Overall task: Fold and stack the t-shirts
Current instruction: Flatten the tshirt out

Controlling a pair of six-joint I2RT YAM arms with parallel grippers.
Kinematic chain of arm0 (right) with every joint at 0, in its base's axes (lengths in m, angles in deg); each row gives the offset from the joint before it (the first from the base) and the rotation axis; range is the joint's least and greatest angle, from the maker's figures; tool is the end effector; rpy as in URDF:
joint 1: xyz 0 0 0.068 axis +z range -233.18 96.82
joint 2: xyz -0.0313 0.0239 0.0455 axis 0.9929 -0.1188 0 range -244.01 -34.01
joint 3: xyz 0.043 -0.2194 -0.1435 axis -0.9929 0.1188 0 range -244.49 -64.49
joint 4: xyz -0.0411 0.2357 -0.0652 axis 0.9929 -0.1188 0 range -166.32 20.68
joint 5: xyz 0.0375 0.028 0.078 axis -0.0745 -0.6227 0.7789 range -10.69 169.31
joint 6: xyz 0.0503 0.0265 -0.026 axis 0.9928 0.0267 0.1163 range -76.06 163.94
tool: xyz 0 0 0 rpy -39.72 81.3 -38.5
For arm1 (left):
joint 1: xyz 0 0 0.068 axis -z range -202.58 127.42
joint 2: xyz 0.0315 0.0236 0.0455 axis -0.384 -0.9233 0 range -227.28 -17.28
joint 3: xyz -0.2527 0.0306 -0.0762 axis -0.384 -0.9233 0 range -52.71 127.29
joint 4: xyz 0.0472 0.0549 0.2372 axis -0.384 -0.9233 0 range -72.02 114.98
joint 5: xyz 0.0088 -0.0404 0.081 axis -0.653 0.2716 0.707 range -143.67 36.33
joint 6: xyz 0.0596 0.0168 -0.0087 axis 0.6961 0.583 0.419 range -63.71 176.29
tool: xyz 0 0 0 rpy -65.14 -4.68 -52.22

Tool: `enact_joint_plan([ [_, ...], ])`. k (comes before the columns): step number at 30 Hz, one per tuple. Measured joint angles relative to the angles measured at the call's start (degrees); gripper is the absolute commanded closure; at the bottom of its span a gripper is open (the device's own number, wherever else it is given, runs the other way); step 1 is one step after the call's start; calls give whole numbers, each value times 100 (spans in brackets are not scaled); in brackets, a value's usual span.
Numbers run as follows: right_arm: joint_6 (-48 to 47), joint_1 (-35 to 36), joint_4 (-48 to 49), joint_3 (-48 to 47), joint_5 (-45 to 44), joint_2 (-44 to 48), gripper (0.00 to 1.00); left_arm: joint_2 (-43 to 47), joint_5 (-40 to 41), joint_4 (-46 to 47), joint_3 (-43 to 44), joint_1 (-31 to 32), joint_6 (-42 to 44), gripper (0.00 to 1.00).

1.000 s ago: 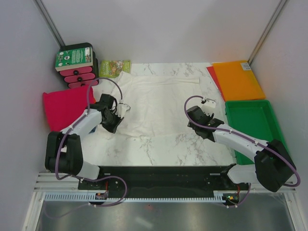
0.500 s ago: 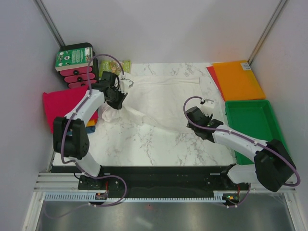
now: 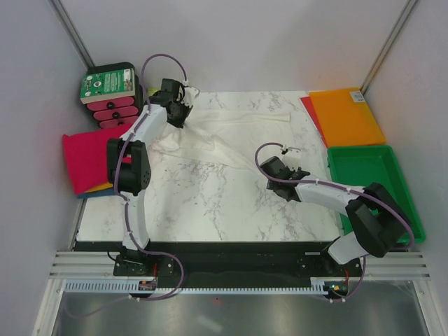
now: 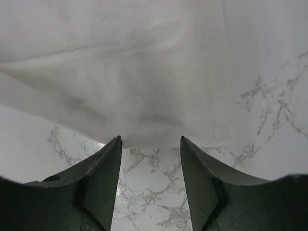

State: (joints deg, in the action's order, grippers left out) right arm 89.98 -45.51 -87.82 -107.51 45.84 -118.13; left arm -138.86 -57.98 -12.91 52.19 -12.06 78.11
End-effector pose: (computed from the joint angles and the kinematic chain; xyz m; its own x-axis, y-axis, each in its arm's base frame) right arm 0.2254 0.1409 0.1643 -0.6818 0.2323 -0.6937 0.2910 0.9561 0.0342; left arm 0.4546 -0.0880 0.2245 -0.6601 0.4996 -0.5609 0.5066 0.8475 0.1586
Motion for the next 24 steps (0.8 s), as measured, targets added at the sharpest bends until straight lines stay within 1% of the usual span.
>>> enact_joint_plan([
  [3,-44,9,87,-170,61,-315,41,-431,155,59,575,2,-11,64],
  [4,-50,13,101,-234,79,-407,41,-544,212,90,669,7,-20,50],
  [6,-79,28,138,-354,120,-549,41,-723,299,133,691,4,-68,38],
  [7,-87,44,146,-409,133,-588,41,-737,304,151,601,-11,-118,25],
  [8,-94,61,168,-450,151,-612,41,-728,286,208,420,-33,-160,20],
  [10,-114,103,201,-520,166,-623,41,-544,229,319,-61,-87,-262,17],
  [15,-133,234,299,-568,173,-634,41,426,13,540,-1408,-280,-415,19],
  [21,-131,367,317,-566,173,-638,41,1705,-256,914,-2321,-310,-599,20],
  [24,-125,426,330,-553,173,-638,41,2037,-433,1069,-2586,-293,-708,25],
])
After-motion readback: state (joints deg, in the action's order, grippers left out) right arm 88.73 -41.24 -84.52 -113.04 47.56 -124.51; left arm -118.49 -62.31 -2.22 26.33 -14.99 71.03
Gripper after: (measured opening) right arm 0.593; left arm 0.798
